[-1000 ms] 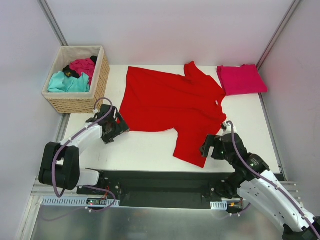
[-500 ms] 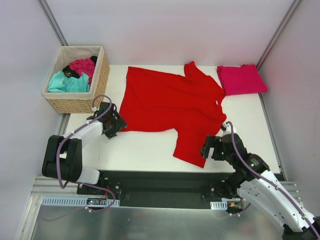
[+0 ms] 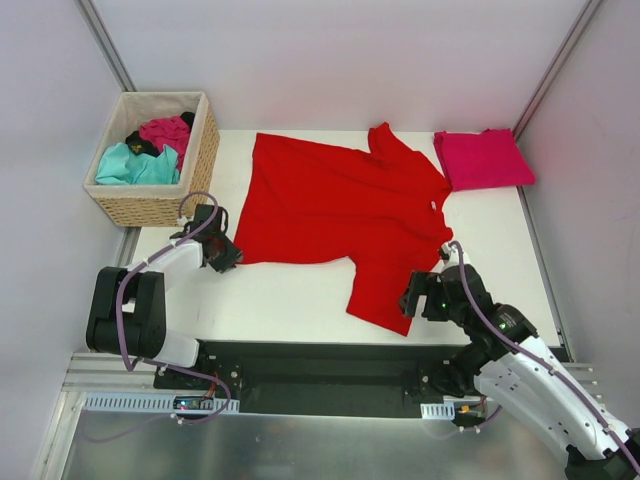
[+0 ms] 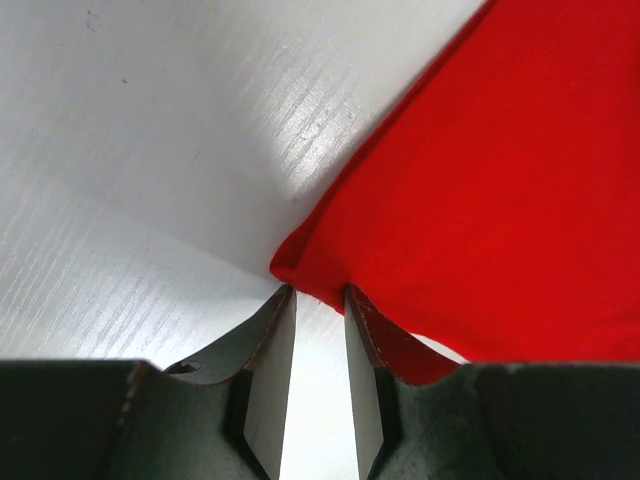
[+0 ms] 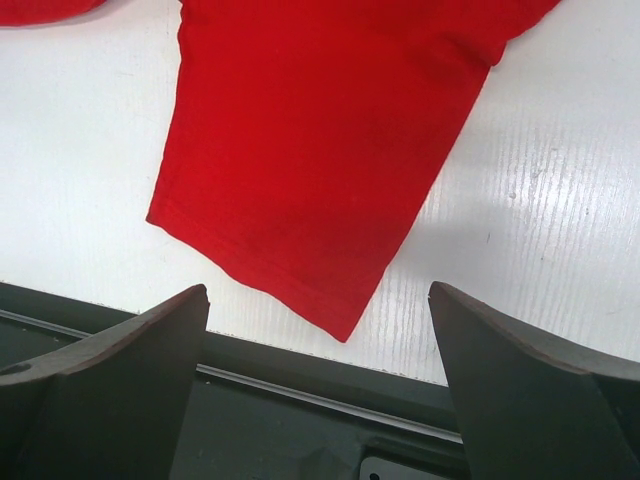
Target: Fold and stack the t-shirts
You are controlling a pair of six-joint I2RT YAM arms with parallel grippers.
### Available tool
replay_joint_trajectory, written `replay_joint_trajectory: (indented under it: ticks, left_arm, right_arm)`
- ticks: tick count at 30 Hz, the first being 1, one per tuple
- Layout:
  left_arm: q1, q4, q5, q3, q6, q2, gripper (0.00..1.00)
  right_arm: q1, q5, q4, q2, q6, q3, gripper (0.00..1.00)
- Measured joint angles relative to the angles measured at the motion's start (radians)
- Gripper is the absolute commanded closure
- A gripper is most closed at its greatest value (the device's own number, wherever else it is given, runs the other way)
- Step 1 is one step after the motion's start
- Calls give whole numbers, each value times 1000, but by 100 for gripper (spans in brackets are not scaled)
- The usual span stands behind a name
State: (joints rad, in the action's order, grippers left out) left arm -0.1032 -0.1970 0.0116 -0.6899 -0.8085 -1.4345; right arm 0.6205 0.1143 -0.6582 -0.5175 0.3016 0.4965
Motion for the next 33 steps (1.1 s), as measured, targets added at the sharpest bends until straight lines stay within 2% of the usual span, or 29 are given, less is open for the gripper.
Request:
replay_joint_trajectory:
  ticks: [4,5,6,19,27,33]
  left_arm:
    - [8,2,1,3,-10,0,80]
    - [13,3,2,3,-11,0,93]
    - [14,3,2,5,-14,0,100]
    - [33,45,23,40,-23,20,100]
    - [33,74,6,70,-23,46,100]
    - [33,75,-3,79,-23,56,100]
  right_arm:
    - [0,-7,0,0,0,1,4]
    - [0,-9,0,0,0,1,4]
    - [0,-11,0,0,1,1,4]
    - [0,-37,-12,38,22,-11,4]
    - [0,-83,-33,92,95,-132,1]
    - [0,-131,-43,102,161,-190,8]
